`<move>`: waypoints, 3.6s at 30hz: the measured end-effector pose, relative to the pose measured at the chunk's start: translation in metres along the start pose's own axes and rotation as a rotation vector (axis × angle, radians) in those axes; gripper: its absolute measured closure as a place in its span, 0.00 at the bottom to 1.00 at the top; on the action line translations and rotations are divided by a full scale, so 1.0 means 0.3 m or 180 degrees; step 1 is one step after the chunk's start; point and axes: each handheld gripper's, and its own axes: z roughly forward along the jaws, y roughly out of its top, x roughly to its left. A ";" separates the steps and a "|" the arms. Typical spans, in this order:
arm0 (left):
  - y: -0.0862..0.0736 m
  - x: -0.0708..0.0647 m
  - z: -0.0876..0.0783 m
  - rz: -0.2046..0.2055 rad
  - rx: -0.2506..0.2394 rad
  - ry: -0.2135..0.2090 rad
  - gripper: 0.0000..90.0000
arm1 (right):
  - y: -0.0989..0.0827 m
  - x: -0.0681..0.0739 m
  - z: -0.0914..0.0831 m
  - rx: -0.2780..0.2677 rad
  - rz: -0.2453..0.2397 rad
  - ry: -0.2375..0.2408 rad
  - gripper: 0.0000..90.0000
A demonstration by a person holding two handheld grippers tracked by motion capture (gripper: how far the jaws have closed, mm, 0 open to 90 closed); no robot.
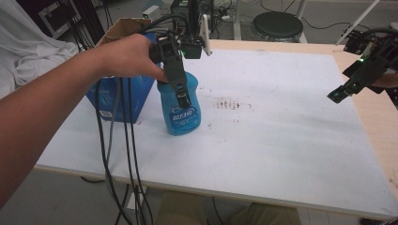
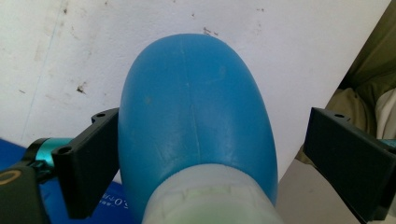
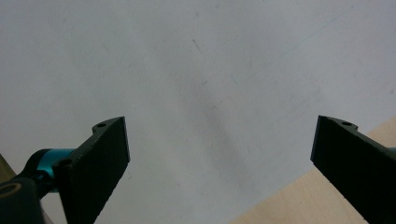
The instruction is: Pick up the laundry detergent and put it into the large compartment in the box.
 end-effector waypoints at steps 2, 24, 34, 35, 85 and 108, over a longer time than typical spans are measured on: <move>0.000 0.001 -0.001 0.0005 0.0007 -0.0001 0.09 | 0.000 0.000 0.000 0.0000 0.0000 0.0000 0.04; -0.005 0.013 -0.007 -0.0097 -0.0018 0.0007 0.30 | 0.005 0.002 0.002 -0.0004 -0.0011 0.0016 0.04; -0.007 0.016 -0.007 -0.0107 -0.0033 0.0041 0.36 | 0.008 0.004 0.005 -0.0002 -0.0019 0.0025 0.04; -0.008 0.016 -0.007 -0.0108 -0.0034 0.0042 0.37 | 0.008 0.003 0.005 -0.0005 -0.0019 0.0026 0.04; -0.172 -0.019 -0.705 -0.0889 -0.0522 0.0428 0.41 | 0.012 -0.003 0.009 -0.0030 -0.0030 0.0072 0.04; -0.341 0.156 -0.787 -0.1075 -0.0531 0.0581 0.42 | 0.010 -0.017 0.016 0.0024 0.0070 0.0052 0.04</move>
